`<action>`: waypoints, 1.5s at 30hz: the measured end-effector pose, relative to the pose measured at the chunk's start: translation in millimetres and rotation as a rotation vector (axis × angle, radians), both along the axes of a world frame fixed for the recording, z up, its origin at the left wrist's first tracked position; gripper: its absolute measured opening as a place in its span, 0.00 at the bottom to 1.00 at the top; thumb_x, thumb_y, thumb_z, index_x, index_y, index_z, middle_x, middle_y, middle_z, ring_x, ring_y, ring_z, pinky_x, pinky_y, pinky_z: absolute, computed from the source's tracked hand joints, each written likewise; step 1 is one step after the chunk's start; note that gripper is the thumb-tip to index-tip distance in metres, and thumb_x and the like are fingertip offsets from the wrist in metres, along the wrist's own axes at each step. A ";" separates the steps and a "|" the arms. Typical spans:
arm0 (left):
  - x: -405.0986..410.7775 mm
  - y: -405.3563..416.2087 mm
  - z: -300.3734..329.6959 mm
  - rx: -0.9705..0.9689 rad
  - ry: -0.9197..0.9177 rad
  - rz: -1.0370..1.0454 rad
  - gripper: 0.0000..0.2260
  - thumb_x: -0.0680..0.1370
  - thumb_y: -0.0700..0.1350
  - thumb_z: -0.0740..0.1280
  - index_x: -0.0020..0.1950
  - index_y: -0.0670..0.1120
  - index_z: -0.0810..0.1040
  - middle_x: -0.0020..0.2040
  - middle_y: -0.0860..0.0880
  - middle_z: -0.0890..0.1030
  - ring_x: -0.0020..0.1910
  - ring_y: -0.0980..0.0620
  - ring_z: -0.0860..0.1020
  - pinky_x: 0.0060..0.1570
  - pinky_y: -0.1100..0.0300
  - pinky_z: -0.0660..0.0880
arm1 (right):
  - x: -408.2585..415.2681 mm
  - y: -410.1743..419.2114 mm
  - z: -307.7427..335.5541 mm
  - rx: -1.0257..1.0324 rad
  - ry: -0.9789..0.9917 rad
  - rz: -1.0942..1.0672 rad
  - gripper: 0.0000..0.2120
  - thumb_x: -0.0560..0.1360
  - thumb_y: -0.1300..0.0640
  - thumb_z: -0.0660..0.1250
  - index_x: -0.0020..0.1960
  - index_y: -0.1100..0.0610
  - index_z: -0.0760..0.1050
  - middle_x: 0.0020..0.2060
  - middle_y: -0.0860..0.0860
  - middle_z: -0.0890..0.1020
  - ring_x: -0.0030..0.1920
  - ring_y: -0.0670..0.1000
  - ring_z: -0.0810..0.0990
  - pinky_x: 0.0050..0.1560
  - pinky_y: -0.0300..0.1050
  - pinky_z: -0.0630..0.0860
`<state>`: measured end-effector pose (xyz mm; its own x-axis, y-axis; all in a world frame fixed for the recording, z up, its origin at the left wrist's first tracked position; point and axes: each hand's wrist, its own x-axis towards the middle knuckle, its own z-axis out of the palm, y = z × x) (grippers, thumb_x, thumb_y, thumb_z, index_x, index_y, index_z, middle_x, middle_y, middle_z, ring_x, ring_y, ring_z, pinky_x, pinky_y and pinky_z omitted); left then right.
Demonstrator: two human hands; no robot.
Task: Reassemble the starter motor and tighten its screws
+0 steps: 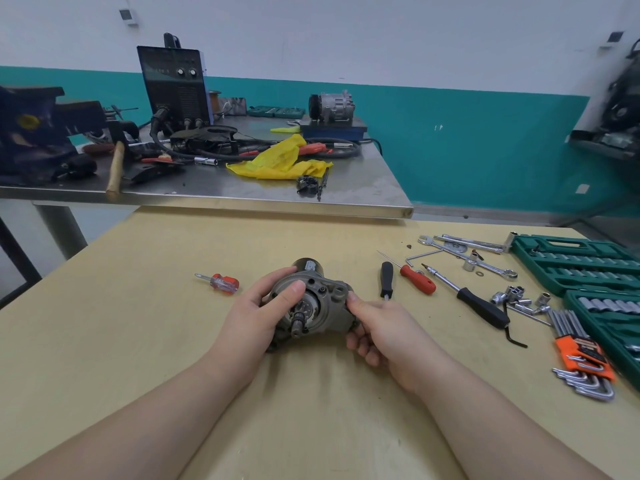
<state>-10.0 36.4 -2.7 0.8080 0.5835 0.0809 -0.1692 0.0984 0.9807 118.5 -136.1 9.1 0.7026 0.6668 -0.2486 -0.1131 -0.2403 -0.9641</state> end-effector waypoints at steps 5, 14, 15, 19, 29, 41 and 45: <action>-0.4 1.3 -0.2 0.031 0.018 -0.010 0.26 0.72 0.60 0.78 0.68 0.56 0.84 0.62 0.48 0.88 0.63 0.47 0.86 0.67 0.45 0.79 | 3.0 0.7 -1.2 -0.002 0.014 -0.005 0.23 0.82 0.37 0.67 0.43 0.54 0.86 0.31 0.56 0.82 0.26 0.50 0.74 0.24 0.40 0.68; -5.5 15.1 6.4 0.182 0.089 -0.100 0.25 0.71 0.64 0.76 0.68 0.63 0.83 0.60 0.53 0.88 0.61 0.52 0.86 0.58 0.60 0.83 | 10.9 -8.3 2.0 -0.134 -0.245 -0.001 0.19 0.81 0.36 0.65 0.49 0.50 0.85 0.30 0.52 0.83 0.27 0.47 0.75 0.27 0.39 0.70; -6.7 20.1 8.5 0.208 0.114 -0.122 0.26 0.71 0.64 0.76 0.68 0.64 0.83 0.60 0.53 0.88 0.61 0.52 0.86 0.60 0.58 0.83 | 11.1 -10.0 3.1 -0.160 -0.341 -0.012 0.18 0.80 0.35 0.65 0.51 0.48 0.84 0.30 0.50 0.83 0.28 0.45 0.76 0.31 0.39 0.71; -16.8 41.6 17.3 0.410 0.220 -0.212 0.27 0.74 0.66 0.75 0.73 0.67 0.78 0.61 0.54 0.88 0.63 0.54 0.85 0.69 0.48 0.77 | 9.5 -12.1 0.5 -0.181 -0.602 -0.107 0.20 0.78 0.36 0.68 0.67 0.40 0.79 0.42 0.43 0.84 0.44 0.40 0.81 0.45 0.43 0.75; -21.2 53.3 8.4 0.740 0.175 -0.153 0.23 0.78 0.65 0.69 0.74 0.70 0.75 0.50 0.52 0.89 0.52 0.52 0.86 0.55 0.58 0.81 | -5.0 -7.0 -6.5 -0.103 -0.743 -0.055 0.26 0.71 0.33 0.69 0.68 0.39 0.78 0.58 0.33 0.76 0.57 0.36 0.78 0.59 0.43 0.76; -8.6 39.3 1.8 0.804 0.237 0.012 0.18 0.86 0.53 0.66 0.74 0.71 0.72 0.61 0.71 0.83 0.63 0.71 0.78 0.59 0.77 0.72 | 5.1 2.9 -17.4 -0.139 -0.806 -0.113 0.25 0.77 0.36 0.69 0.72 0.40 0.75 0.59 0.33 0.74 0.57 0.36 0.77 0.56 0.39 0.73; -13.8 29.2 12.3 0.775 0.193 0.210 0.16 0.83 0.52 0.72 0.68 0.67 0.80 0.59 0.67 0.84 0.59 0.65 0.81 0.64 0.55 0.80 | 0.1 -4.3 -11.3 0.020 -0.828 -0.225 0.14 0.80 0.49 0.74 0.65 0.44 0.82 0.58 0.31 0.76 0.58 0.38 0.78 0.55 0.37 0.73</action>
